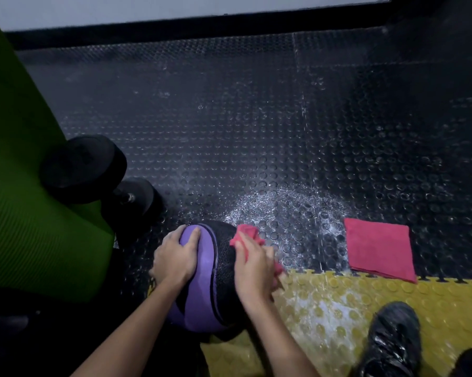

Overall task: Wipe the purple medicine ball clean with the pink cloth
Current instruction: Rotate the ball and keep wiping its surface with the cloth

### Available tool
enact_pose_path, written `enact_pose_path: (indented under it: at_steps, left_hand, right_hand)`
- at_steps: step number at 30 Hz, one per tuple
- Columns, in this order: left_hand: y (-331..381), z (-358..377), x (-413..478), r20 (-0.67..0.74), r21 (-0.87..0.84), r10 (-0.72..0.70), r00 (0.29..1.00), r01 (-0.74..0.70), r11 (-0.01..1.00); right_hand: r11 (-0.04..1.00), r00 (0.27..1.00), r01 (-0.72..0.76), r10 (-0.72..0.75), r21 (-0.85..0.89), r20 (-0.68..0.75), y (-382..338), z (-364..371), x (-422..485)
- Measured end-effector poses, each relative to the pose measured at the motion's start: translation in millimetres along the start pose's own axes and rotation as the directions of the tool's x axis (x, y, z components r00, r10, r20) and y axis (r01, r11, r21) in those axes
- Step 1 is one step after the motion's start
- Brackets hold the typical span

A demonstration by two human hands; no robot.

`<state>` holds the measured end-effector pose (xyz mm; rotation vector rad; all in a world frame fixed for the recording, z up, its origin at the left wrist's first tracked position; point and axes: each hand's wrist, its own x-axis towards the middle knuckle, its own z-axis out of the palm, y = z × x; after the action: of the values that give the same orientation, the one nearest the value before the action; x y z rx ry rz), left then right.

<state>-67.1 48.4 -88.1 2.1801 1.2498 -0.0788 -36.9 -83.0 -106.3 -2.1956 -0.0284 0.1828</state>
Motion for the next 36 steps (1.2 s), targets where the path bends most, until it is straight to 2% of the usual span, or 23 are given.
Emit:
enact_pose_path:
  at_steps: [2, 3, 4, 5, 7, 9, 10, 12, 14, 16, 17, 18, 20, 21, 23, 26, 28, 30, 31, 32, 34, 35, 36]
  left_hand:
    - [-2.0, -1.9, 1.3, 0.006, -0.008, -0.006, 1.000, 0.006, 1.000]
    - [-2.5, -3.2, 1.2, 0.011, -0.014, -0.006, 1.000, 0.006, 1.000]
    - [-2.6, -3.6, 1.0, 0.012, -0.017, 0.001, 1.000, 0.000, 1.000]
    - [-1.7, -4.2, 0.1, 0.010, -0.014, 0.007, 1.000, -0.007, 1.000]
    - [0.2, -3.4, -1.0, 0.020, 0.000, 0.004, 1.000, -0.004, 1.000]
    - [-0.1, -2.1, -1.7, 0.015, -0.004, 0.005, 1.000, -0.005, 1.000]
    - [0.4, -2.4, -1.0, 0.011, -0.008, 0.001, 1.000, -0.001, 1.000]
    - [2.0, -2.5, 3.8, 0.016, -0.003, -0.026, 1.000, 0.026, 1.000]
    - [2.6, -3.0, 5.4, 0.016, 0.007, -0.040, 0.999, 0.040, 0.999]
    - [2.3, -4.5, 3.5, 0.021, 0.010, -0.035, 0.999, 0.034, 0.999]
    - [1.7, -4.4, 2.2, 0.023, 0.007, -0.027, 0.999, 0.027, 1.000]
    - [1.5, -4.6, 0.0, 0.020, 0.008, -0.012, 1.000, 0.012, 1.000]
    - [1.4, -4.3, -4.6, 0.016, 0.016, 0.022, 1.000, -0.022, 1.000]
    - [1.9, -4.1, -6.6, 0.022, 0.016, 0.032, 0.999, -0.033, 0.999]
    - [2.8, -2.6, -8.8, 0.032, 0.017, 0.045, 0.998, -0.046, 0.999]
    - [4.1, -2.5, -8.5, 0.043, 0.030, 0.049, 0.998, -0.050, 0.998]
    - [4.4, -4.2, -5.5, 0.042, 0.026, 0.047, 0.998, -0.049, 0.998]
    - [5.7, -7.9, 0.7, 0.051, 0.009, 0.027, 0.998, -0.027, 1.000]
    - [6.5, -9.4, 3.3, 0.060, -0.002, 0.009, 0.998, -0.009, 1.000]
    - [7.7, -10.2, 5.1, 0.063, -0.012, -0.006, 0.998, 0.007, 1.000]
    - [10.1, -11.2, 6.5, 0.061, -0.024, -0.032, 0.998, 0.033, 0.999]
    - [10.9, -10.7, 6.8, 0.061, -0.032, -0.046, 0.997, 0.048, 0.998]
    - [11.2, -10.0, 8.2, 0.057, -0.043, -0.057, 0.997, 0.060, 0.997]
  right_hand:
    - [0.965, 0.965, 0.241, -0.249, -0.106, -0.076, -10.0, 1.0, -19.3]
    - [0.948, 0.952, 0.293, -0.301, -0.121, -0.052, -13.2, -2.3, -14.3]
    - [0.953, 0.958, 0.284, -0.285, -0.109, 0.002, -12.1, -3.3, -2.4]
    - [0.974, 0.976, 0.206, -0.198, -0.092, 0.085, -10.9, -3.9, 11.9]
    - [0.996, 0.963, -0.087, 0.086, -0.007, 0.255, -6.4, -7.6, 42.1]
    - [0.938, 0.914, -0.323, 0.276, 0.124, 0.297, -6.3, -10.1, 62.0]
    - [0.925, 0.906, -0.357, 0.309, 0.130, 0.288, -9.5, -9.8, 62.3]
    - [0.973, 0.945, -0.230, 0.220, 0.013, 0.242, -13.9, -5.2, 48.3]
    - [0.997, 0.990, 0.076, -0.071, -0.034, 0.121, -23.4, -1.5, 13.8]
    - [0.947, 0.947, 0.320, -0.318, -0.038, 0.035, -27.8, 2.7, -12.7]
    - [0.934, 0.935, 0.355, -0.354, -0.047, 0.029, -27.4, 1.7, -11.8]
    - [0.947, 0.948, 0.318, -0.316, -0.040, 0.049, -24.0, 0.9, -0.7]
    - [0.994, 0.980, 0.090, -0.078, -0.056, 0.181, -19.5, -6.1, 30.6]
    - [0.997, 0.967, -0.043, 0.056, -0.060, 0.248, -16.1, -8.9, 47.2]
    - [0.978, 0.925, -0.207, 0.198, -0.008, 0.324, -11.4, -8.6, 69.5]
    - [0.962, 0.924, -0.272, 0.264, -0.011, 0.275, -11.2, -6.4, 58.7]
    - [0.975, 0.962, -0.219, 0.220, -0.020, 0.161, -10.1, -11.4, 29.4]
    - [0.985, 0.987, -0.160, 0.159, 0.067, 0.033, -0.9, -12.0, 3.3]
    - [0.973, 0.980, -0.199, 0.201, 0.115, -0.005, 9.0, -10.3, -2.6]
    - [0.940, 0.954, -0.298, 0.301, 0.166, 0.004, 21.2, -6.5, -2.2]
    - [0.826, 0.859, -0.510, 0.506, 0.240, 0.081, 39.2, -3.9, 4.8]
    - [0.794, 0.832, -0.550, 0.548, 0.258, 0.088, 41.3, -5.0, 5.7]
    - [0.798, 0.840, -0.534, 0.539, 0.279, 0.064, 38.1, -5.5, 5.2]
